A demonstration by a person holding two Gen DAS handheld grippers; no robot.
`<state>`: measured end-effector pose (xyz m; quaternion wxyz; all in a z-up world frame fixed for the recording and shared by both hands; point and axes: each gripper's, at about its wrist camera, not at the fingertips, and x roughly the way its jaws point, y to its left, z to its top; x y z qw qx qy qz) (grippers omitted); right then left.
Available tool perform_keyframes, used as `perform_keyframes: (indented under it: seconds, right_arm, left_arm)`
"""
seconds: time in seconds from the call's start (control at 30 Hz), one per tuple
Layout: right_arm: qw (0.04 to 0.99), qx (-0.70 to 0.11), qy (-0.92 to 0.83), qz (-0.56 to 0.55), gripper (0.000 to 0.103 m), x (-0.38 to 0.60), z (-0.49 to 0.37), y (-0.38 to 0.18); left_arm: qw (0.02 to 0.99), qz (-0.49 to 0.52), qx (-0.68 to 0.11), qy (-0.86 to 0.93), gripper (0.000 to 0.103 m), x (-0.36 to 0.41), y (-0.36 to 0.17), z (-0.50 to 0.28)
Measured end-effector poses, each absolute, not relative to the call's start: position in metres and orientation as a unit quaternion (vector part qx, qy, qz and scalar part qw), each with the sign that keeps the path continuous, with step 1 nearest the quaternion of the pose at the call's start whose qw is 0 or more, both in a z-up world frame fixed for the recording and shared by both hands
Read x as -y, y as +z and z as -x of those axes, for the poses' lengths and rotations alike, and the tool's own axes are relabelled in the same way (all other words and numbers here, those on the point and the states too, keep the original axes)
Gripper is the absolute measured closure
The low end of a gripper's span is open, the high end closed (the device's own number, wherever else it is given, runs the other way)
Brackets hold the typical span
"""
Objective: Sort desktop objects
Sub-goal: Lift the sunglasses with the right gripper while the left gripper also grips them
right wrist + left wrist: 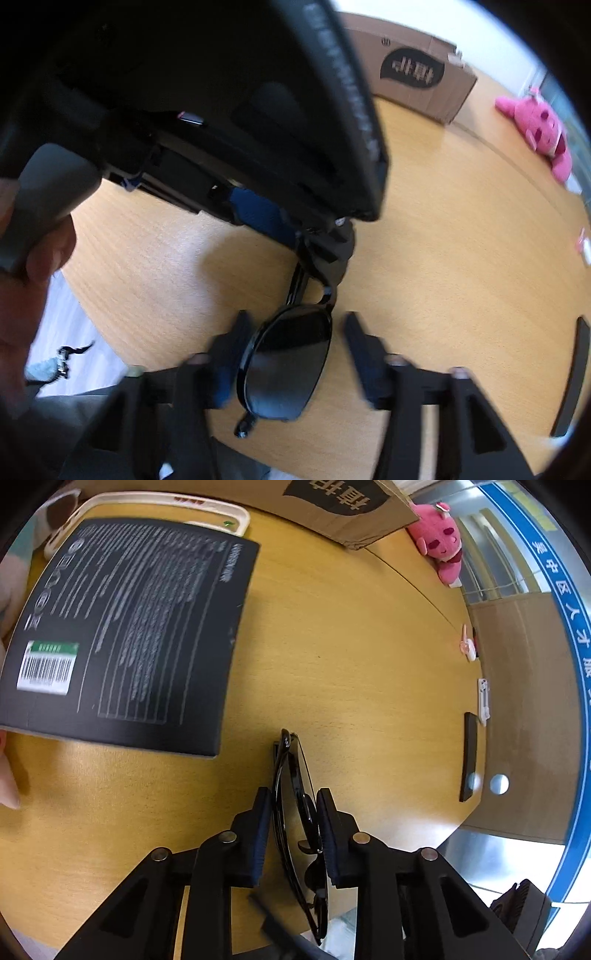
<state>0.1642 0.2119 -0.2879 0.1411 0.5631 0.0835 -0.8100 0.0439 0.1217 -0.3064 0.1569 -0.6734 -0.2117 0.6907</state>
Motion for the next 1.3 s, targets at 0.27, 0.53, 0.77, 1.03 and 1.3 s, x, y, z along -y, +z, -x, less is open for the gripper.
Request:
perform_keyframes:
  seconds: [0.27,0.53,0.77,1.03,1.3]
  right_arm:
    - [0.092,-0.063,-0.825,-0.554,0.022,-0.219,-0.177,-0.286]
    - [0.096,-0.03,-0.81,-0.577,0.021,-0.218,-0.172,-0.276]
    - [0.081,-0.024,-0.814,-0.574,0.075,-0.224,-0.167,-0.263]
    - [0.097,0.018,-0.817,-0.568,0.077,-0.24,-0.153,-0.219]
    - [0.102,0.003,-0.861,-0.498,0.077,-0.206,-0.125,-0.137]
  left_arm:
    - [0.176,0.676,0.195,0.689,0.073,-0.135,-0.307,-0.036]
    - [0.183,0.678,0.192,0.686,0.07,-0.139,-0.307,-0.035]
    - [0.181,0.68,0.194,0.683,0.069,-0.133,-0.305,-0.035]
    - [0.185,0.65,0.195,0.711,0.069,-0.131,-0.251,-0.028]
    - [0.196,0.575,0.192,0.771,0.068,-0.118,-0.142,0.006]
